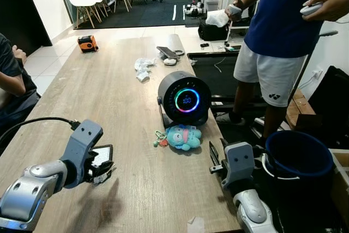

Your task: Hang keys on a hook

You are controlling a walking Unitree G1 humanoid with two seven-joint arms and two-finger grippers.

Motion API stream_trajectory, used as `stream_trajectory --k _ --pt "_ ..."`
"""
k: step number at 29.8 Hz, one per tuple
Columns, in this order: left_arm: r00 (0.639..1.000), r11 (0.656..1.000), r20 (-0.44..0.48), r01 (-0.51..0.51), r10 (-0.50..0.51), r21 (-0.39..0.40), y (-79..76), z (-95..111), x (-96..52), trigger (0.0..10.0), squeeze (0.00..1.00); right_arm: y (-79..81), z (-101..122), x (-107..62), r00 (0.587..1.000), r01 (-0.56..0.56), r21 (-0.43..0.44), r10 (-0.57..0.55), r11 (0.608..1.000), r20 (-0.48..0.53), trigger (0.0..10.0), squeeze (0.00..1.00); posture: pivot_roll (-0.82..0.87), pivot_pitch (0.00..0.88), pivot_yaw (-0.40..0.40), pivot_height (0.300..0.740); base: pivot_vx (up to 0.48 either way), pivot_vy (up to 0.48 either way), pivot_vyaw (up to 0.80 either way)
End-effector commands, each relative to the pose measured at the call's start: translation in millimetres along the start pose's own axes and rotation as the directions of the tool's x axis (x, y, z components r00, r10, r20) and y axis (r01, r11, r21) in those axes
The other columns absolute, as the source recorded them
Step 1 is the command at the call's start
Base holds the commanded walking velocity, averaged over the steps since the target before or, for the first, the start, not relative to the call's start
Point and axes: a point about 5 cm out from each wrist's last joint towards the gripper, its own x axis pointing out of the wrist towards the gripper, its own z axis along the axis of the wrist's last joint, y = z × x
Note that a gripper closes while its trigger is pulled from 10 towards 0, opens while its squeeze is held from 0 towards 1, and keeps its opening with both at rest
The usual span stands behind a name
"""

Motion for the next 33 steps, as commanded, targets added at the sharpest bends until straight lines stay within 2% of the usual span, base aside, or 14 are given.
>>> stream_trajectory --k 1,2,3,5,8,9,10,12,13,14,21,28,32,33 --pt "1.0 0.999 -0.024 -0.007 0.008 0.044 4.1 -2 -6.2 10.0 0.0 0.0 -1 -1.9 1.0 0.005 0.008 -0.005 1.0 -0.002 10.0 0.0 0.07 0.136 0.116 0.74 0.0 0.0 0.0" --pt "0.999 0.997 -0.03 -0.037 0.039 0.071 9.6 -5 -6.2 9.3 0.0 0.3 -1 -1.8 1.0 0.004 0.008 -0.004 1.0 -0.001 10.0 0.0 0.07 0.139 0.115 0.74 0.0 0.0 0.0" --pt "0.999 0.997 -0.03 -0.037 0.039 0.071 9.6 -5 -6.2 9.3 0.0 0.3 -1 -1.8 1.0 0.004 0.008 -0.004 1.0 -0.001 10.0 0.0 0.07 0.139 0.115 0.74 0.0 0.0 0.0" --pt "0.995 0.988 -0.048 -0.077 0.084 0.131 18.0 -12 -6.8 9.1 0.0 0.8 0 -1.8 1.0 0.004 0.01 -0.004 1.0 -0.001 10.0 0.0 0.07 0.143 0.116 0.74 0.0 0.0 0.0" --pt "0.995 0.986 -0.054 -0.08 0.088 0.147 18.6 -15 -6.7 8.9 0.0 0.7 0 -2.0 1.0 0.004 0.011 -0.004 1.0 -0.002 10.0 0.0 0.07 0.145 0.116 0.74 0.0 0.0 0.0" --pt "0.994 0.983 -0.059 -0.082 0.093 0.164 18.7 -16 -6.0 8.2 0.0 0.7 -1 -2.1 1.0 0.003 0.011 -0.003 1.0 -0.002 10.0 0.0 0.07 0.147 0.114 0.74 0.0 0.0 0.0" --pt "0.993 0.981 -0.062 -0.083 0.096 0.175 18.7 -17 -5.5 8.2 0.0 0.8 -1 -2.2 1.0 0.003 0.011 -0.003 1.0 -0.003 10.0 0.0 0.07 0.147 0.114 0.74 0.0 0.0 0.0" --pt "0.993 0.979 -0.065 -0.083 0.097 0.184 18.8 -18 -5.3 8.2 0.0 0.8 -1 -2.3 1.0 0.003 0.011 -0.003 1.0 -0.003 10.0 0.0 0.07 0.147 0.114 0.74 0.0 0.0 0.0" --pt "0.993 0.979 -0.067 -0.08 0.094 0.186 18.1 -19 -4.6 7.5 0.0 0.8 -1 -2.2 1.0 0.003 0.011 -0.002 1.0 -0.003 10.0 0.0 0.07 0.147 0.114 0.74 0.0 0.0 0.0" --pt "0.994 0.98 -0.069 -0.073 0.087 0.186 16.5 -20 -3.7 7.4 0.0 0.7 -1 -2.1 1.0 0.003 0.011 -0.003 1.0 -0.003 10.0 0.0 0.06 0.149 0.113 0.74 0.0 0.0 0.0" --pt "0.995 0.98 -0.085 -0.043 0.06 0.193 13.1 -28 -3.0 7.3 0.0 0.0 -1 -2.5 1.0 0.004 0.008 -0.004 1.0 -0.004 10.0 0.0 0.06 0.15 0.113 0.74 0.0 0.0 0.0" --pt "0.996 0.981 -0.078 -0.027 0.043 0.192 18.1 -28 -9.1 6.9 0.0 0.4 -1 -2.3 1.0 0.002 0.009 -0.002 1.0 -0.005 10.0 0.0 0.07 0.15 0.112 0.74 0.0 0.0 0.0" --pt "0.995 0.976 -0.081 -0.037 0.055 0.214 21.7 -30 -10.5 5.8 0.0 1.0 -1 -1.7 1.0 0.0 0.011 0.0 1.0 -0.004 10.0 0.0 0.07 0.15 0.111 0.74 0.0 0.0 0.0" --pt "0.995 0.975 -0.082 -0.037 0.056 0.218 22.1 -31 -10.7 5.8 0.0 1.2 -1 -1.6 1.0 0.0 0.011 0.0 1.0 -0.004 10.0 0.0 0.07 0.15 0.111 0.74 0.0 0.0 0.0"
